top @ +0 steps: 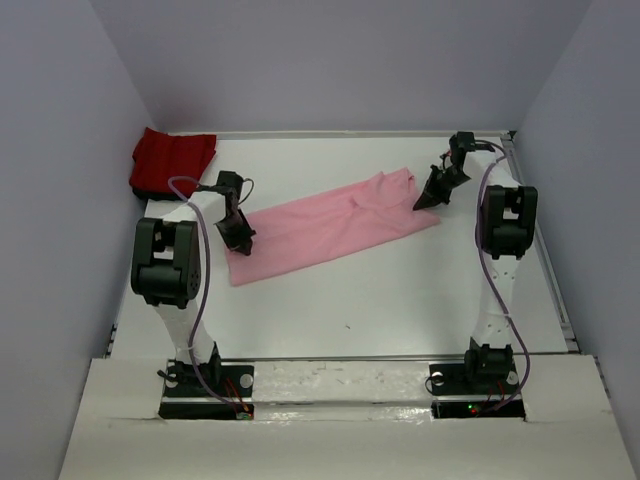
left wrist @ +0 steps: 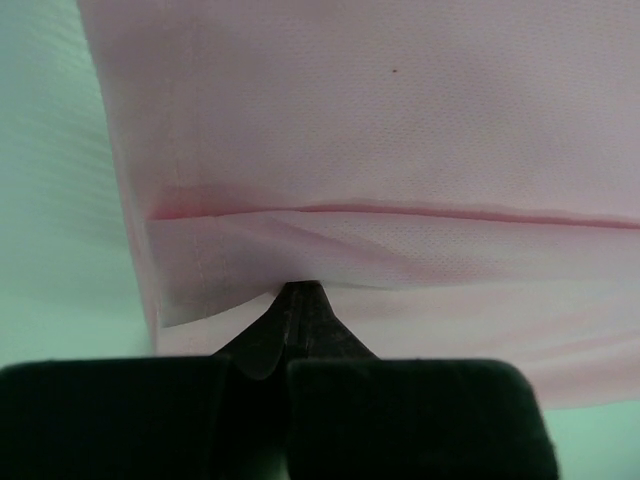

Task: Fold and stack the t-shirts
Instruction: Rotate the tshirt 90 degrees

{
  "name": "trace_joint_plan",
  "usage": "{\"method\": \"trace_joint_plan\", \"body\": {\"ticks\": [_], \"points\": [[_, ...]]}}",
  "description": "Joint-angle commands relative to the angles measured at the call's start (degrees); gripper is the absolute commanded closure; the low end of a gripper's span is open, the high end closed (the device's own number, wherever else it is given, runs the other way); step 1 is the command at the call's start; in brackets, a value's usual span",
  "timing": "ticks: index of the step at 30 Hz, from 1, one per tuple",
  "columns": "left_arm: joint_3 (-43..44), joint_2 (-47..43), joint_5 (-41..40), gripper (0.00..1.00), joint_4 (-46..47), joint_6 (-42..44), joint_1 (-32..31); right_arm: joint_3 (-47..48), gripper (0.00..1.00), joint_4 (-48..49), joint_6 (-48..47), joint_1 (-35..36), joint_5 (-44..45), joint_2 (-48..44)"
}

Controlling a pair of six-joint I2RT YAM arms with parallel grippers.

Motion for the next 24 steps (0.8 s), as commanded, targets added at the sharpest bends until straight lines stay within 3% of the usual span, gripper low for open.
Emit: {"method": "trace_joint_plan", "body": {"ticks": [1, 13, 24], "points": [[-3.0, -2.9, -0.4, 1.00, -4.6, -0.7, -1.8, 5.1, 1.00, 1.0, 1.1, -0.5, 0.5, 3.3], [-4.6, -3.2, 3.1, 1.00, -6.9, -4.4, -15.6, 15.6, 1.00, 4.2, 5.2, 3.7, -3.2, 12.5], [-10.1, -6.2, 5.0, 1.00, -8.6, -6.2, -20.9, 21.2, 1.00, 11.6, 8.7, 6.0, -4.2, 16.2]]}}
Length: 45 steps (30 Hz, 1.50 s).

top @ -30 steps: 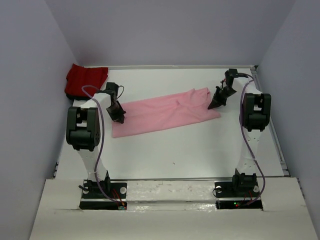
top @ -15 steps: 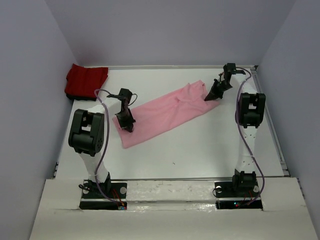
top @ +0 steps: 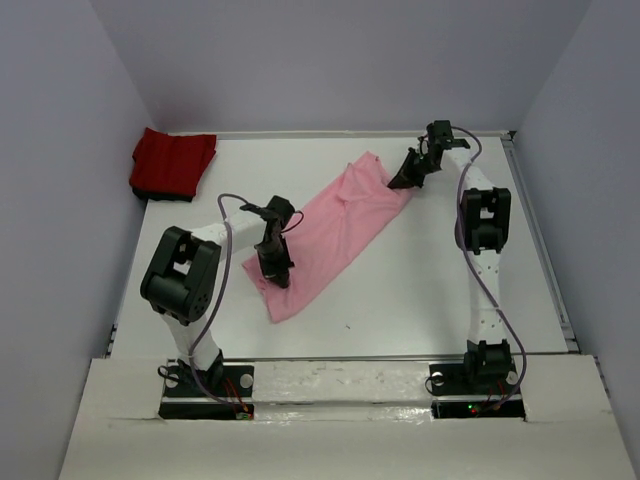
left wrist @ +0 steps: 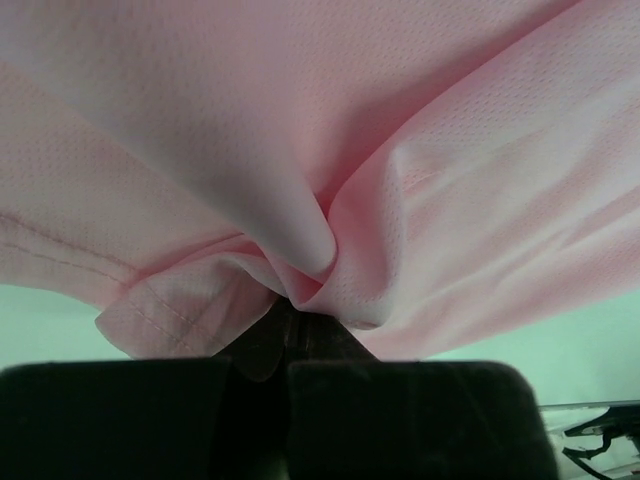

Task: Fold and stack the t-shirts
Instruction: Rotate the tshirt 90 degrees

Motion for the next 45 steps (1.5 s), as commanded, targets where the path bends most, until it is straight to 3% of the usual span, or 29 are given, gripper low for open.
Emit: {"method": "trace_joint_plan", "body": {"ticks": [1, 14, 21, 26, 30, 32, 34, 35, 36, 38, 39, 42, 45], "points": [[-3.6, -3.1, 0.2, 1.00, -3.8, -1.4, -1.2, 2.1, 1.00, 5.2, 1.4, 0.7, 2.5, 3.4], [-2.1, -5.2, 2.8, 1.00, -9.9, -0.4, -6.2, 8.0, 1.00, 24.2, 10.1, 1.8, -4.8, 8.7], [13.2, -6.7, -4.4, 0.99, -14.3, -0.7, -6.3, 6.0, 1.00, 33.8, 9.0, 1.8, -6.8, 4.5], [14.6, -4.5, -1.8, 0.98, -14.5, -0.4, -6.7, 8.2, 1.00, 37.8, 12.0, 1.8, -8.6, 4.3], [20.2, -4.4, -6.5, 0.97, -15.8, 0.7, -6.8, 8.4, 0.98, 38.7, 13.0, 1.8, -10.4, 3.3], [22.6, -3.2, -7.1, 0.93, -15.8, 2.7, -6.7, 5.6, 0.93, 38.6, 12.3, 1.8, -10.9, 0.2], [24.9, -2.1, -9.3, 0.76, -14.2, 6.8, -6.2, 2.3, 0.84, 38.5, 11.9, 1.3, -12.1, -2.8], [25.4, -1.8, -9.5, 0.70, -13.4, 8.2, -5.7, 0.5, 0.72, 37.6, 11.6, 1.3, -12.8, -5.8], [25.6, -1.7, -9.5, 0.62, -11.8, 9.5, -4.4, -2.9, 0.69, 36.6, 11.0, 1.3, -13.2, -7.4], [26.6, -1.7, -8.9, 0.57, -10.0, 11.9, -2.5, -7.1, 0.65, 34.1, 8.5, 0.7, -13.5, -13.2], [25.9, -2.6, -5.6, 0.49, -6.7, 13.1, 0.0, -12.0, 0.62, 33.4, 6.8, 0.7, -12.4, -15.5], [22.2, -3.6, 3.5, 0.38, 0.5, 13.9, 5.5, -20.6, 0.58, 31.7, 5.3, 0.0, -11.3, -23.2], [20.7, -2.5, 9.6, 0.30, 3.0, 15.7, 12.6, -24.7, 0.45, 28.7, 5.4, -1.7, -12.0, -26.6]]}}
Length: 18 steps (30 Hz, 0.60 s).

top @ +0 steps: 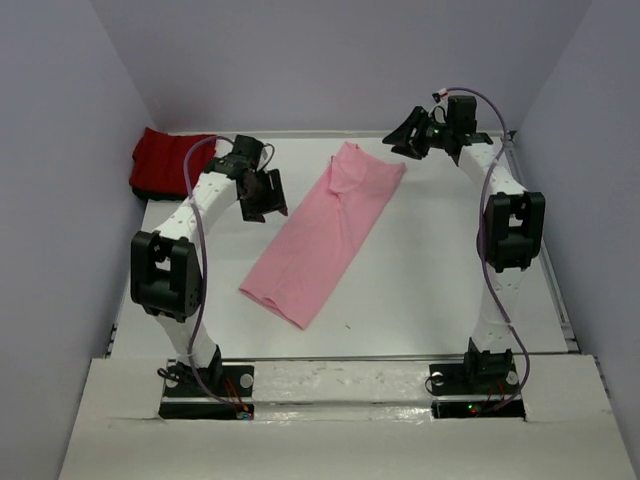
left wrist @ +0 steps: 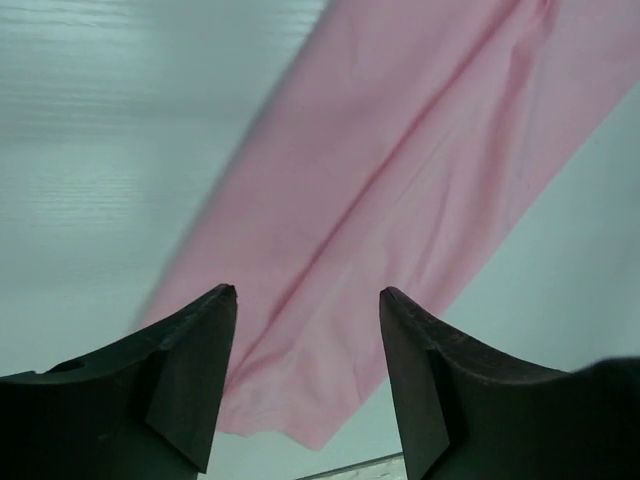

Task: Fold and stack the t-shirts
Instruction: Rotate the tshirt 90 degrees

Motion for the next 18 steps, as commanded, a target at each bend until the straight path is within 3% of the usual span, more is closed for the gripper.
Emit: {"method": "trace_joint_plan", "body": {"ticks": [1, 2, 3, 5, 10, 18], "points": [[-1.6, 0.3, 9.1, 0.26, 5.2, 5.8, 7.8, -6.6, 0.41, -2.8, -1.7, -2.9, -3.1, -6.2], [-1.5, 0.8, 9.4, 0.22, 5.2, 6.8, 8.6, -8.0, 0.40, -3.0, -1.8, -2.9, -3.8, -6.7], [-1.8, 1.1, 9.1, 0.10, 5.0, 7.7, 9.2, -9.5, 0.40, -3.0, -2.0, -3.6, -4.0, -7.3], [-2.8, 1.4, 10.3, 0.02, 5.7, 10.5, 10.6, -13.5, 0.40, -3.2, -3.5, -4.2, -3.4, -9.4], [-8.5, 2.1, 14.8, 0.01, 9.1, 11.0, 12.7, -18.8, 0.39, -3.4, -4.8, -5.3, -2.3, -11.0], [-17.7, 2.0, 17.8, 0.01, 12.3, 11.9, 12.8, -19.4, 0.39, -3.3, -5.3, -5.8, -0.9, -7.8]]}}
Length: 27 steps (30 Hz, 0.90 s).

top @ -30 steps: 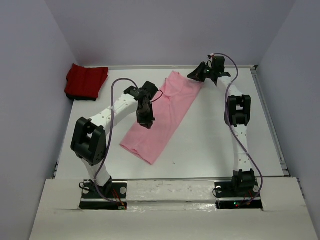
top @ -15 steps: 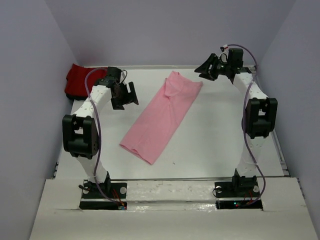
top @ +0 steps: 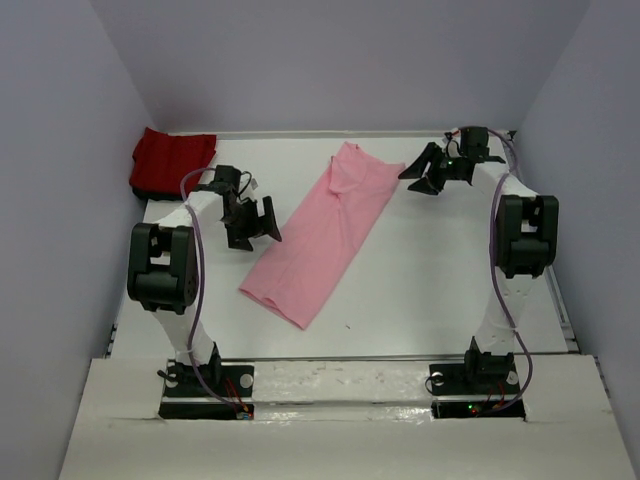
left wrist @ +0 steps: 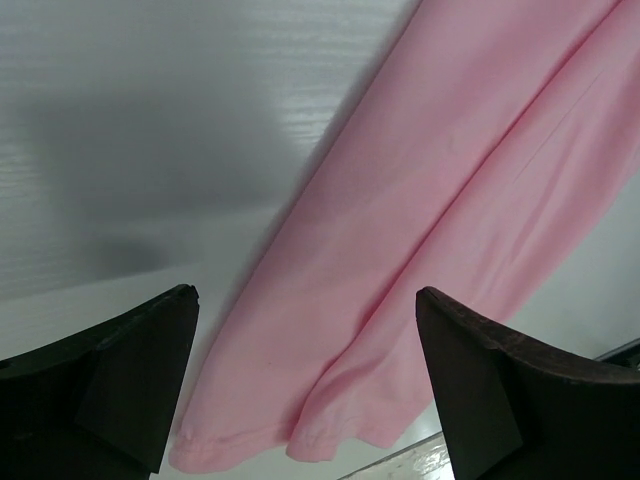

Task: Fold and stack the t-shirts
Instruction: Rotate the tshirt 90 degrees

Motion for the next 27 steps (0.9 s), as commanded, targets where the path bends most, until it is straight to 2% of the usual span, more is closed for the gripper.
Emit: {"method": "trace_joint_plan", "body": {"ticks": [1, 16, 27], "points": [[-3.5, -1.0, 3.7, 0.02, 1.8, 2.0, 0.3, 1.1, 0.39, 1.2, -1.4, -0.2, 0.8, 1.9], [-10.0, -2.5, 4.0, 0.04, 1.9, 4.5, 0.6, 2.7, 0.40, 3.7, -0.8, -0.7, 1.1, 9.2], [-10.4, -4.8, 3.9, 0.05, -1.8, 6.4, 0.6, 10.0, 0.42, 6.7, 2.6, -0.7, 2.0, 16.4]]}}
